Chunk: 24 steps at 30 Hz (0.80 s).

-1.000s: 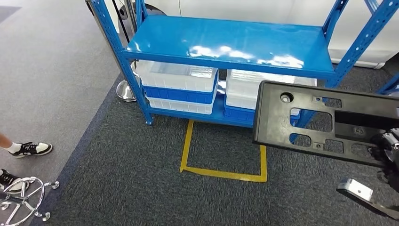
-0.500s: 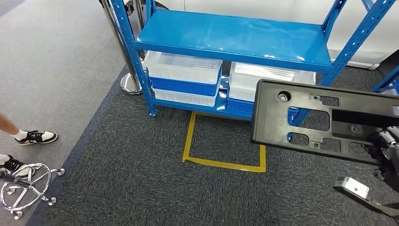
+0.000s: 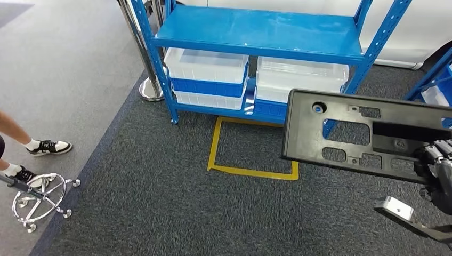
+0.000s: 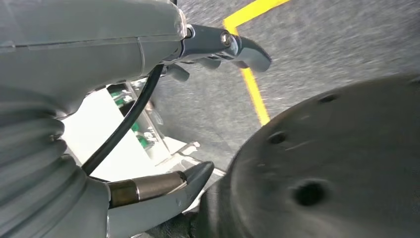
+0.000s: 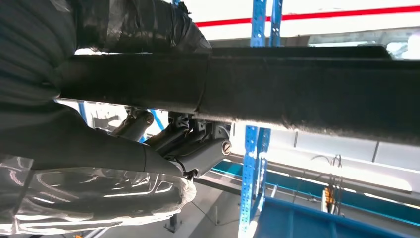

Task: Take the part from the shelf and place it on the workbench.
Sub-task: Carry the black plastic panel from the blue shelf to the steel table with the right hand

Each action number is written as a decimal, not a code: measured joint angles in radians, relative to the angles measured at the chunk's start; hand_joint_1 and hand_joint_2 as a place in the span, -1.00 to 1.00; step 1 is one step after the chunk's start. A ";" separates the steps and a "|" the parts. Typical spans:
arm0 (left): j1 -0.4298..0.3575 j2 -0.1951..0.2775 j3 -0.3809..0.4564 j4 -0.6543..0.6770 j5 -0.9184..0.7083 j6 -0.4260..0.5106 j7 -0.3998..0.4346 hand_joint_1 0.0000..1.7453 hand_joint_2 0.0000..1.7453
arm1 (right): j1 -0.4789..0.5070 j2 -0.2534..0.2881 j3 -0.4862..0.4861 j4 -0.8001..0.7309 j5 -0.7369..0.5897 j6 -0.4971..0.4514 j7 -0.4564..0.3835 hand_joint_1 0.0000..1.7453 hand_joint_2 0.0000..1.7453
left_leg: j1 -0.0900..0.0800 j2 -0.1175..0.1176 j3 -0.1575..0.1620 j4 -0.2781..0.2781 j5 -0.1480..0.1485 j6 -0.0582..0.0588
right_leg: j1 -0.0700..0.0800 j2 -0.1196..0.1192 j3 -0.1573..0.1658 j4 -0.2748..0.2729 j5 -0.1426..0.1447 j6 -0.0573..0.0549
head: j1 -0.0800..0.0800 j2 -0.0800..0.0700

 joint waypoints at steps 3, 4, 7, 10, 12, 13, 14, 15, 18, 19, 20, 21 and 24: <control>-0.001 0.000 0.000 0.000 0.000 0.000 0.002 -1.00 1.00 | -0.004 0.009 0.013 0.000 0.005 0.002 0.008 1.00 1.00 | 0.002 -0.001 -0.021 0.180 -0.129 -0.007 | 0.004 0.000 -0.053 0.003 0.044 -0.006 | -0.001 0.000; -0.002 0.000 0.000 0.000 0.000 0.000 0.003 -1.00 1.00 | -0.005 0.012 0.016 0.000 0.005 0.002 0.009 1.00 1.00 | 0.002 -0.001 -0.012 0.219 -0.121 -0.007 | 0.006 0.000 -0.072 0.005 0.058 -0.005 | -0.001 0.000; -0.005 0.000 0.000 0.000 0.000 0.003 0.003 -1.00 1.00 | -0.006 0.015 0.022 0.000 0.006 0.002 0.012 1.00 1.00 | 0.001 -0.003 0.109 0.138 -0.046 0.007 | 0.010 0.000 -0.123 0.014 0.094 0.000 | -0.001 0.000; -0.004 0.001 0.000 0.000 0.000 0.006 0.004 -1.00 1.00 | -0.010 0.015 0.022 -0.001 0.005 0.001 0.016 1.00 1.00 | -0.007 -0.007 0.276 -0.093 -0.095 0.025 | 0.012 -0.002 -0.141 0.013 0.127 0.012 | 0.000 0.000; -0.004 0.001 0.000 0.000 0.001 0.010 0.003 -1.00 1.00 | -0.012 0.015 0.022 -0.001 0.004 0.001 0.017 1.00 1.00 | -0.011 -0.007 0.286 -0.139 -0.096 0.032 | 0.010 -0.003 -0.145 0.000 0.151 0.026 | -0.001 0.000; -0.005 0.000 0.000 0.000 0.001 0.011 0.001 -1.00 1.00 | -0.011 0.015 0.023 0.000 0.003 0.002 0.018 1.00 1.00 | -0.010 -0.005 0.277 -0.144 -0.083 0.039 | 0.009 -0.001 -0.150 -0.002 0.150 0.032 | -0.001 0.000; -0.005 -0.001 0.001 0.000 0.003 0.014 -0.003 -1.00 1.00 | -0.011 0.015 0.023 0.000 0.001 0.002 0.020 1.00 1.00 | -0.009 -0.003 0.267 -0.148 -0.072 0.047 | 0.008 0.001 -0.158 0.010 0.127 0.036 | -0.002 0.000; -0.005 -0.002 0.002 0.000 0.004 0.016 -0.008 -1.00 1.00 | -0.009 0.015 0.024 0.000 -0.001 0.003 0.023 1.00 1.00 | -0.007 0.001 0.256 -0.151 -0.058 0.055 | 0.008 0.003 -0.169 0.040 0.084 0.038 | -0.001 0.000; 0.000 -0.008 0.004 0.000 0.007 0.019 -0.021 -1.00 1.00 | -0.003 0.015 0.023 0.000 -0.015 0.012 0.034 1.00 1.00 | -0.009 0.016 0.219 -0.147 -0.029 0.065 | 0.008 0.007 -0.207 0.214 -0.038 0.045 | 0.000 0.000; 0.000 -0.010 0.005 0.000 0.007 0.019 -0.023 -1.00 1.00 | 0.000 0.015 0.023 0.000 -0.019 0.016 0.037 1.00 1.00 | -0.009 0.022 0.205 -0.142 -0.021 0.065 | 0.008 0.008 -0.211 0.260 -0.032 0.048 | 0.000 0.000; 0.000 -0.013 0.005 0.000 0.007 0.020 -0.024 -1.00 1.00 | 0.001 0.015 0.022 0.000 -0.022 0.020 0.038 1.00 1.00 | -0.009 0.029 0.190 -0.134 -0.015 0.064 | 0.007 0.007 -0.202 0.278 -0.005 0.051 | 0.000 0.000; 0.001 -0.016 0.005 0.000 0.007 0.021 -0.025 -1.00 1.00 | 0.003 0.015 0.022 -0.001 -0.024 0.022 0.038 1.00 1.00 | -0.008 0.036 0.175 -0.125 -0.011 0.062 | 0.005 0.002 -0.175 0.261 0.027 0.053 | 0.000 0.000; 0.003 -0.019 0.005 0.000 0.007 0.024 -0.025 -1.00 1.00 | 0.002 0.015 0.014 -0.003 -0.030 0.026 0.039 1.00 1.00 | -0.014 0.058 0.143 -0.089 -0.011 0.052 | 0.010 -0.052 -0.038 0.082 0.034 0.049 | -0.001 0.000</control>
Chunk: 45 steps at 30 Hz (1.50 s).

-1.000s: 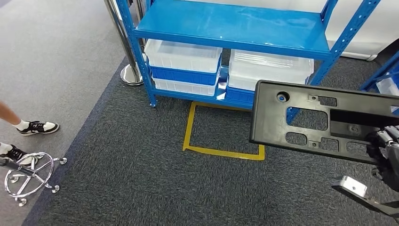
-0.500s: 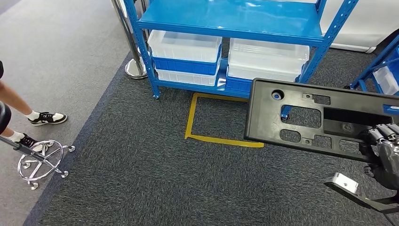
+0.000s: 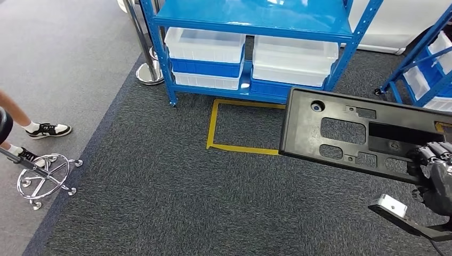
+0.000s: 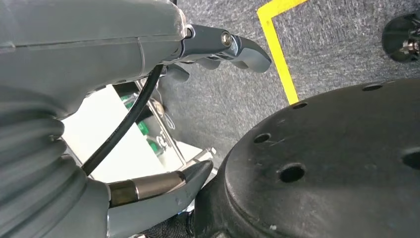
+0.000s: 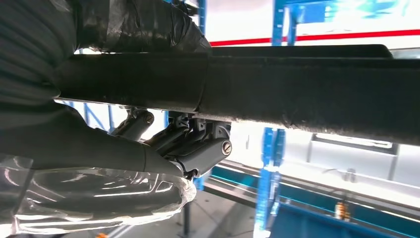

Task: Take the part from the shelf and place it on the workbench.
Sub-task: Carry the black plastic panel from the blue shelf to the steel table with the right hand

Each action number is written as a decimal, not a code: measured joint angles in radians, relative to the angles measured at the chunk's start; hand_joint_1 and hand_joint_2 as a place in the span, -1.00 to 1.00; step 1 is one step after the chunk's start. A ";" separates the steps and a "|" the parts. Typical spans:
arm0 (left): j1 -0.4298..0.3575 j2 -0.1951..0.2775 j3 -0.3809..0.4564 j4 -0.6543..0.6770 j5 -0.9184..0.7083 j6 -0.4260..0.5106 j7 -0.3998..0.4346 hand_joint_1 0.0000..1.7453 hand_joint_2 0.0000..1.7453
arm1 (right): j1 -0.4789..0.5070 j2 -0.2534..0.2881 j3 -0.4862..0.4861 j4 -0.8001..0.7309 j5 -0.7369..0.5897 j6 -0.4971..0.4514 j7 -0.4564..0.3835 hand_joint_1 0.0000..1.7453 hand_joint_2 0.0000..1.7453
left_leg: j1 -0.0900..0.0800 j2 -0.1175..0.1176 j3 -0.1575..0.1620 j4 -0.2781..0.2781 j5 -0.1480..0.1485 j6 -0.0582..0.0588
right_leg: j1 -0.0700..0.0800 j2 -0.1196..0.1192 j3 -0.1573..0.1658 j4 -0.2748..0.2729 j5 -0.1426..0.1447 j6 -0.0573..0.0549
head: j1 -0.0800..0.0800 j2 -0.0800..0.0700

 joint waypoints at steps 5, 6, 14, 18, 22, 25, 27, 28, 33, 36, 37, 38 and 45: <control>0.001 0.000 0.001 0.000 0.000 0.001 0.001 -1.00 1.00 | 0.005 0.000 -0.013 -0.005 -0.006 0.009 0.000 1.00 1.00 | -0.005 0.011 -0.022 0.041 -0.020 -0.027 | 0.000 0.021 0.021 -0.074 -0.026 -0.040 | -0.001 0.000; 0.002 0.000 0.001 0.000 0.000 0.001 0.001 -1.00 1.00 | 0.005 0.000 -0.014 -0.005 -0.007 0.010 0.000 1.00 1.00 | -0.002 -0.009 -0.035 0.074 -0.048 -0.033 | -0.002 0.030 0.015 -0.075 -0.019 -0.047 | -0.001 0.000; 0.003 0.002 0.001 0.001 0.000 0.002 -0.001 -1.00 1.00 | 0.010 -0.001 -0.030 -0.010 -0.018 0.013 0.002 1.00 1.00 | 0.005 -0.093 0.005 0.111 -0.068 -0.016 | 0.007 0.117 -0.032 -0.067 0.017 -0.050 | -0.001 0.000; 0.005 0.002 0.002 0.003 0.003 0.003 -0.001 -1.00 1.00 | 0.010 -0.004 -0.044 -0.019 -0.023 0.020 0.007 1.00 1.00 | 0.002 -0.129 0.060 -0.004 -0.042 -0.005 | -0.003 0.158 -0.044 -0.072 0.039 -0.023 | -0.003 0.000; 0.004 -0.003 0.002 0.003 0.012 0.003 0.000 -1.00 1.00 | 0.016 -0.015 -0.061 -0.028 -0.022 0.033 0.011 1.00 1.00 | 0.008 -0.078 0.063 -0.042 -0.014 0.011 | -0.003 0.098 -0.086 0.003 -0.014 -0.007 | 0.000 0.000; 0.006 -0.007 0.003 0.003 0.015 0.003 0.004 -1.00 1.00 | 0.017 -0.013 -0.063 -0.031 -0.016 0.044 0.018 1.00 1.00 | 0.008 -0.042 0.051 -0.039 -0.011 0.015 | -0.008 0.070 -0.153 0.166 -0.093 0.008 | 0.002 0.000; 0.007 -0.010 0.003 0.003 0.015 0.001 0.007 -1.00 1.00 | 0.019 -0.011 -0.063 -0.034 -0.012 0.049 0.021 1.00 1.00 | 0.009 -0.018 0.043 -0.029 -0.013 0.011 | -0.013 0.062 -0.127 0.144 -0.069 0.016 | 0.002 0.000; 0.007 -0.011 0.003 0.003 0.015 0.000 0.008 -1.00 1.00 | 0.019 -0.011 -0.063 -0.037 -0.008 0.050 0.023 1.00 1.00 | 0.010 -0.007 0.040 -0.022 -0.016 0.007 | -0.016 0.050 -0.089 0.084 -0.039 0.019 | 0.002 0.000; 0.010 -0.010 0.003 0.003 0.016 -0.004 0.016 -1.00 1.00 | 0.017 0.000 -0.059 -0.052 0.005 0.065 0.039 1.00 1.00 | 0.003 0.034 0.031 0.007 -0.031 -0.021 | -0.002 0.022 -0.012 -0.069 0.002 -0.008 | 0.001 0.000; 0.011 -0.009 0.003 0.003 0.015 -0.011 0.017 -1.00 1.00 | 0.017 0.009 -0.051 -0.059 0.010 0.070 0.049 1.00 1.00 | 0.008 0.005 0.017 0.038 -0.060 -0.038 | -0.008 0.047 -0.019 -0.073 0.012 -0.028 | 0.000 0.000; 0.011 -0.009 0.003 0.003 0.015 -0.015 0.018 -1.00 1.00 | 0.018 0.012 -0.048 -0.063 0.011 0.071 0.052 1.00 1.00 | 0.011 -0.020 -0.002 0.081 -0.090 -0.043 | -0.009 0.054 -0.021 -0.074 0.015 -0.034 | 0.000 0.000; 0.011 -0.008 0.003 0.003 0.014 -0.019 0.019 -1.00 1.00 | 0.020 0.014 -0.045 -0.065 0.012 0.071 0.054 1.00 1.00 | 0.012 -0.040 -0.029 0.143 -0.125 -0.045 | -0.008 0.062 -0.024 -0.075 0.017 -0.038 | -0.001 0.000; 0.013 -0.004 0.004 0.003 0.014 -0.027 0.025 -1.00 1.00 | 0.041 0.026 -0.032 -0.070 0.012 0.070 0.059 1.00 1.00 | 0.016 -0.111 0.006 0.089 -0.059 -0.030 | -0.004 0.138 -0.035 -0.066 0.025 -0.038 | -0.001 0.000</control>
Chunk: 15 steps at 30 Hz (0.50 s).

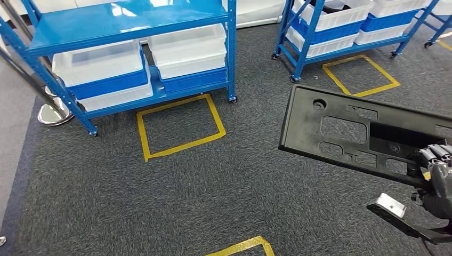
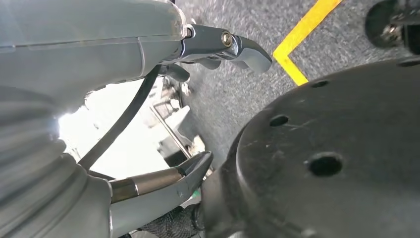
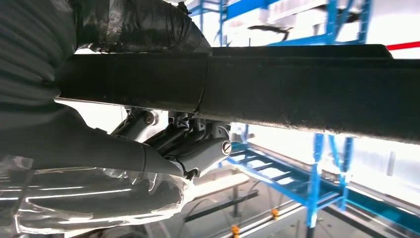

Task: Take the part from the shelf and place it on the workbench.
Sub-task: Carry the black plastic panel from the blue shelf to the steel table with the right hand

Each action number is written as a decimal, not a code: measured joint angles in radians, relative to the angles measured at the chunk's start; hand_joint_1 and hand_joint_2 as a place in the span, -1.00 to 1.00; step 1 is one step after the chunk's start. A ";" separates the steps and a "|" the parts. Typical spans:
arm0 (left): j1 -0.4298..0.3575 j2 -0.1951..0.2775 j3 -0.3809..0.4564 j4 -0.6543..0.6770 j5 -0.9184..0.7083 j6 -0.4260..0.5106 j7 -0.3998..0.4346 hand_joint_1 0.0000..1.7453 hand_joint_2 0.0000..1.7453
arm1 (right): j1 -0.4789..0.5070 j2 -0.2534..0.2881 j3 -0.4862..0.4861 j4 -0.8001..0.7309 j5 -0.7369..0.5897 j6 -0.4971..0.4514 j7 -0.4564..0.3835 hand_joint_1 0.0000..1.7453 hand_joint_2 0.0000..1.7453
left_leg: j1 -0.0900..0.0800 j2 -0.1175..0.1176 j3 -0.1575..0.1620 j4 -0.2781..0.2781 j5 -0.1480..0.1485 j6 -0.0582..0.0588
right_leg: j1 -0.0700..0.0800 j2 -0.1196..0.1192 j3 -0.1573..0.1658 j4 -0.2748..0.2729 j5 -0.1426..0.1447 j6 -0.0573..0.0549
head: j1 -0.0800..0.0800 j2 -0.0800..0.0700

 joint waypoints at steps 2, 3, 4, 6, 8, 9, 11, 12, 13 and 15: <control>0.000 0.003 0.001 0.000 -0.001 -0.007 0.000 -1.00 1.00 | -0.001 0.002 0.001 -0.002 0.000 0.002 0.000 1.00 1.00 | 0.000 -0.032 0.028 -0.065 0.014 0.006 | -0.001 0.023 -0.010 0.003 0.006 0.012 | 0.000 0.000; -0.001 0.004 0.001 0.000 -0.002 -0.012 -0.001 -1.00 1.00 | -0.001 0.003 0.001 -0.003 0.000 0.005 0.000 1.00 1.00 | -0.001 -0.026 0.030 -0.071 0.013 0.007 | -0.002 0.036 -0.015 0.001 0.012 0.021 | 0.000 0.000; -0.002 0.006 0.001 0.000 -0.005 -0.017 -0.005 -1.00 1.00 | -0.001 0.002 0.001 -0.003 0.000 0.009 0.000 1.00 1.00 | -0.001 -0.013 0.031 -0.077 0.017 0.011 | -0.005 0.046 -0.019 -0.001 0.016 0.029 | 0.000 0.000; -0.003 0.009 0.001 0.000 -0.011 -0.025 -0.017 -1.00 1.00 | -0.001 -0.001 0.001 -0.004 0.000 0.017 0.000 1.00 1.00 | 0.001 0.015 0.034 -0.091 0.029 0.026 | -0.005 0.018 -0.032 0.016 0.004 0.039 | 0.001 0.000; -0.002 0.011 0.000 0.000 -0.014 -0.028 -0.033 -1.00 1.00 | -0.003 -0.003 0.001 -0.006 0.000 0.021 0.000 1.00 1.00 | 0.001 0.042 0.034 -0.101 0.037 0.037 | -0.002 -0.042 -0.073 0.104 -0.051 0.044 | 0.003 0.000; 0.000 0.011 0.000 0.000 -0.014 -0.029 -0.041 -1.00 1.00 | -0.002 -0.003 0.000 -0.007 0.000 0.022 0.001 1.00 1.00 | -0.001 0.055 0.032 -0.101 0.037 0.039 | -0.002 -0.059 -0.102 0.170 -0.084 0.048 | 0.003 0.000; 0.001 0.011 0.000 0.000 -0.013 -0.029 -0.052 -1.00 1.00 | 0.007 -0.001 0.000 -0.009 -0.001 0.022 0.001 1.00 1.00 | -0.003 0.080 0.029 -0.098 0.036 0.039 | -0.004 -0.069 -0.136 0.257 -0.112 0.053 | 0.004 0.000; 0.001 0.011 0.000 0.000 -0.012 -0.028 -0.056 -1.00 1.00 | 0.010 0.000 0.000 -0.010 -0.001 0.022 0.002 1.00 1.00 | -0.004 0.093 0.028 -0.096 0.035 0.039 | -0.005 -0.072 -0.127 0.251 -0.101 0.055 | 0.004 0.000; 0.001 0.011 0.000 0.000 -0.012 -0.028 -0.058 -1.00 1.00 | 0.012 0.000 -0.001 -0.012 -0.001 0.022 0.002 1.00 1.00 | -0.004 0.105 0.028 -0.094 0.033 0.037 | -0.006 -0.078 -0.098 0.205 -0.074 0.055 | 0.004 0.000; 0.001 0.011 0.000 0.000 -0.012 -0.027 -0.060 -1.00 1.00 | 0.013 0.001 -0.004 -0.017 -0.001 0.022 0.002 1.00 1.00 | -0.006 0.127 0.029 -0.088 0.026 0.030 | -0.001 -0.110 -0.020 0.070 -0.023 0.050 | 0.004 0.000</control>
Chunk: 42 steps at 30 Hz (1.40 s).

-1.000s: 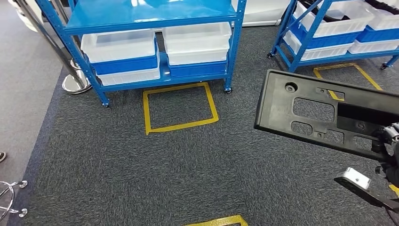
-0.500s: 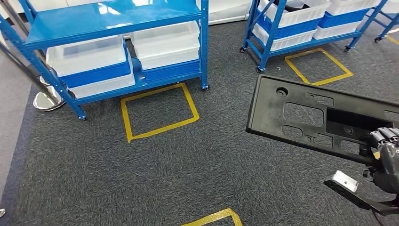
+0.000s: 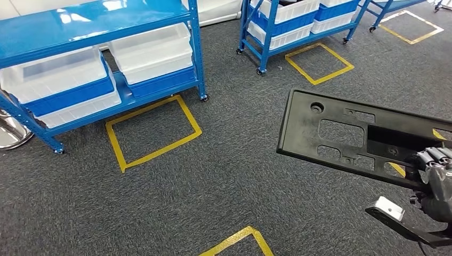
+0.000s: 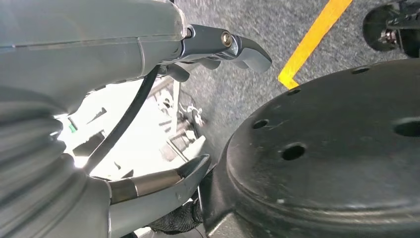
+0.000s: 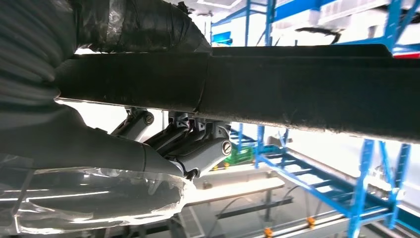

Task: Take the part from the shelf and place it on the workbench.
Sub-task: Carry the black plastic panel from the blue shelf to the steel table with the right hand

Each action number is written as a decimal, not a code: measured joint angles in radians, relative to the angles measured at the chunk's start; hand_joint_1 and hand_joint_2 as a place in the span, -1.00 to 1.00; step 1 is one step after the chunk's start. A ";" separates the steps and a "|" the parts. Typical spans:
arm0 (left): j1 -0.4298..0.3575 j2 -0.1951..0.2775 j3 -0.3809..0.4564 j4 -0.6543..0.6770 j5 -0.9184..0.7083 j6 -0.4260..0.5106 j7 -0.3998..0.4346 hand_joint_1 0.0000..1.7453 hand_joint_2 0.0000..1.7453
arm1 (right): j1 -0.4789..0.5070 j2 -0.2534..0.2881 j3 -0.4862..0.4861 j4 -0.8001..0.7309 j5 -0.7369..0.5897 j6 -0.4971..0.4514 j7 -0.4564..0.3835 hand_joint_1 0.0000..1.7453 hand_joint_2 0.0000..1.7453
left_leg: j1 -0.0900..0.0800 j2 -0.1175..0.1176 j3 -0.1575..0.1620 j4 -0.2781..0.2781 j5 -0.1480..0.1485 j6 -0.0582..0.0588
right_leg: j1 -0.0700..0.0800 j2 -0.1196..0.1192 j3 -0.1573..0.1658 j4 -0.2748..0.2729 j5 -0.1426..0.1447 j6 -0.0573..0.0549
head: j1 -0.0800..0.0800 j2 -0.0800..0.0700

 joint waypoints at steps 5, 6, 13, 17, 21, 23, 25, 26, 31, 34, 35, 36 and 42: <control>-0.001 0.002 0.000 0.000 0.001 0.002 -0.002 -1.00 1.00 | 0.013 0.001 -0.008 -0.011 0.000 0.000 0.003 1.00 1.00 | -0.005 0.030 0.005 0.007 -0.013 -0.025 | 0.010 0.010 0.030 -0.078 0.019 -0.031 | 0.000 0.000; -0.002 0.002 0.000 0.000 0.002 0.003 -0.002 -1.00 1.00 | 0.014 0.001 -0.009 -0.013 0.000 0.001 0.004 1.00 1.00 | -0.003 0.012 0.001 0.020 -0.025 -0.030 | 0.007 0.019 0.030 -0.081 0.022 -0.038 | -0.001 0.000; 0.000 0.002 0.002 0.000 0.014 0.010 -0.010 -1.00 1.00 | -0.002 0.022 0.002 -0.014 0.004 0.014 0.001 1.00 1.00 | 0.001 -0.075 -0.108 0.255 -0.109 -0.035 | 0.004 0.090 0.022 -0.079 0.031 -0.055 | -0.003 0.000; 0.002 0.001 0.004 0.000 0.019 0.015 -0.004 -1.00 1.00 | -0.029 0.034 0.015 -0.010 0.010 0.023 -0.004 1.00 1.00 | 0.006 -0.145 -0.015 0.034 -0.009 -0.025 | 0.004 0.138 0.012 -0.066 0.033 -0.043 | -0.002 0.000; -0.001 -0.001 0.011 0.000 0.031 0.014 0.001 -1.00 1.00 | -0.055 0.043 0.033 0.001 0.017 0.035 -0.010 1.00 1.00 | 0.006 -0.112 -0.006 0.006 0.003 -0.005 | -0.001 0.156 -0.004 -0.067 0.042 -0.015 | -0.002 0.000; -0.002 -0.003 0.013 0.000 0.033 0.014 0.002 -1.00 1.00 | -0.068 0.046 0.040 0.006 0.018 0.038 -0.011 1.00 1.00 | 0.007 -0.085 -0.005 -0.008 0.015 0.008 | 0.002 0.098 -0.034 -0.008 0.002 -0.010 | -0.001 0.000; -0.001 -0.004 0.014 0.000 0.033 0.013 0.003 -1.00 1.00 | -0.081 0.051 0.048 0.012 0.018 0.040 -0.011 1.00 1.00 | 0.002 -0.060 -0.009 -0.009 0.018 0.012 | 0.004 0.050 -0.089 0.115 -0.062 -0.005 | 0.000 0.000; 0.000 -0.005 0.015 0.000 0.033 0.013 0.003 -1.00 1.00 | -0.084 0.054 0.053 0.015 0.018 0.041 -0.011 1.00 1.00 | 0.001 -0.047 -0.011 -0.008 0.017 0.012 | 0.003 0.042 -0.110 0.166 -0.081 -0.003 | 0.000 0.000; 0.001 -0.007 0.015 0.000 0.033 0.014 -0.004 -1.00 1.00 | -0.086 0.062 0.061 0.023 0.018 0.039 -0.004 1.00 1.00 | -0.005 0.008 -0.008 -0.002 0.009 0.002 | 0.011 -0.012 0.011 -0.028 0.010 -0.015 | 0.000 0.000; 0.001 -0.008 0.015 0.000 0.033 0.018 -0.010 -1.00 1.00 | -0.087 0.063 0.061 0.024 0.018 0.036 0.000 1.00 1.00 | -0.011 0.034 -0.004 -0.001 0.003 -0.011 | 0.023 -0.014 0.034 -0.085 0.023 -0.035 | 0.000 0.000; 0.000 -0.007 0.015 0.000 0.033 0.019 -0.011 -1.00 1.00 | -0.087 0.063 0.061 0.024 0.018 0.035 0.001 1.00 1.00 | -0.011 0.040 -0.003 -0.002 0.001 -0.015 | 0.021 -0.003 0.033 -0.086 0.025 -0.040 | 0.000 0.000; 0.000 -0.007 0.015 0.000 0.033 0.020 -0.012 -1.00 1.00 | -0.087 0.063 0.061 0.024 0.018 0.034 0.001 1.00 1.00 | -0.010 0.031 -0.004 0.004 -0.005 -0.021 | 0.018 0.008 0.032 -0.090 0.027 -0.045 | 0.000 0.000; 0.001 -0.008 0.016 0.000 0.033 0.023 -0.019 -1.00 1.00 | -0.089 0.073 0.062 0.023 0.018 0.030 0.005 1.00 1.00 | -0.002 -0.072 -0.139 0.293 -0.137 -0.033 | 0.014 0.071 0.028 -0.092 0.035 -0.064 | -0.002 0.000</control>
